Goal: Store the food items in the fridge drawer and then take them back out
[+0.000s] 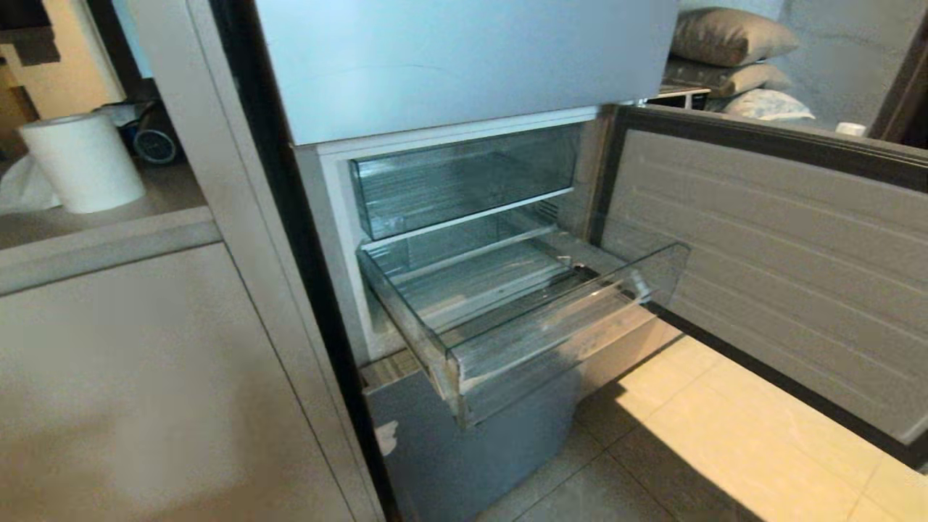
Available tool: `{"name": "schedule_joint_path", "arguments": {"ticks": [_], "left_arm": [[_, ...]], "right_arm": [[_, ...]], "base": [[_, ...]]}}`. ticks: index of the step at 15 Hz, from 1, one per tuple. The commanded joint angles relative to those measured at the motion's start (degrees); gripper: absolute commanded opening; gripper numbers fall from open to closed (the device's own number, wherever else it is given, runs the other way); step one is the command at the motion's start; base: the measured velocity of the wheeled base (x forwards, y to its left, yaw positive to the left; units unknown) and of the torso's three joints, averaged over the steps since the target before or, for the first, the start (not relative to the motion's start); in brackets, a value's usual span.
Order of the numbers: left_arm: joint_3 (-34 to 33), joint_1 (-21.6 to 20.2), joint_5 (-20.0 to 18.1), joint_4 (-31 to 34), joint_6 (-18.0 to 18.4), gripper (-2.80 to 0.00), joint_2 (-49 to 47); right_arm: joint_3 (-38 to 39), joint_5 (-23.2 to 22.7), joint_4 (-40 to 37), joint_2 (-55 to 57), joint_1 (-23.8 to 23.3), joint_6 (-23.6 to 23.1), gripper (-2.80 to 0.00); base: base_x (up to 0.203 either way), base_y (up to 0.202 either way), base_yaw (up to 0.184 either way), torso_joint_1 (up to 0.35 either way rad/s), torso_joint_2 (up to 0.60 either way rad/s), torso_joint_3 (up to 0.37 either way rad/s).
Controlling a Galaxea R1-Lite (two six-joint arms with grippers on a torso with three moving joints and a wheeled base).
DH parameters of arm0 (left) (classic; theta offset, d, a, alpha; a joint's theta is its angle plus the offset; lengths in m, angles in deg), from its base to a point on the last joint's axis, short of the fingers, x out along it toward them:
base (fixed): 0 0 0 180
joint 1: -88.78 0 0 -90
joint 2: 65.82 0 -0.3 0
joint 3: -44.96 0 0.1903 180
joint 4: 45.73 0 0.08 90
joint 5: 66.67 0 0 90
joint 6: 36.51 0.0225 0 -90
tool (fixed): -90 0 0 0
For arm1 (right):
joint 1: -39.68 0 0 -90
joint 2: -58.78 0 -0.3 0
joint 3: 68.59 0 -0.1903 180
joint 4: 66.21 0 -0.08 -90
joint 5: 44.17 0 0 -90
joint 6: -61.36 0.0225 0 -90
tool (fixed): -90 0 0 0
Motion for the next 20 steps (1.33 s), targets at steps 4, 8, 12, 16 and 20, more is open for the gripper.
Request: {"name": "schedule_joint_path", "arguments": {"ticks": [4,8,12,16,20], "left_arm": [[-0.09,-0.01,0.01,-0.04,-0.02,-2.8,-0.09],[-0.09,-0.01,0.01,-0.02,-0.02,-2.8,-0.09],[-0.09,-0.01,0.01,-0.08,-0.02,-2.8,-0.06],[-0.09,-0.01,0.01,-0.02,-0.02,-2.8,-0.09],[-0.09,-0.01,0.01,-0.02,-0.02,-2.8,-0.09]], "right_arm": [[0.0,0.11,-0.02,0.07,0.0,0.18,-2.8],[0.0,-0.06,0.07,0.07,0.0,0.42,-2.8],[0.0,-0.06,0.07,0.07,0.0,0.44,-2.8],[0.0,0.02,0.07,0.07,0.0,0.44,-2.8],[0.0,0.02,0.16,0.07,0.0,0.97,-2.8]], "base": [[-0.001,0.009,-0.173,0.001,0.0,0.004],[-0.002,0.001,-0.059,0.002,0.0,-0.001],[0.0,0.0,0.0,0.0,0.0,0.0],[0.0,0.0,0.0,0.0,0.0,0.0],[0.0,0.0,0.0,0.0,0.0,0.0]]}}
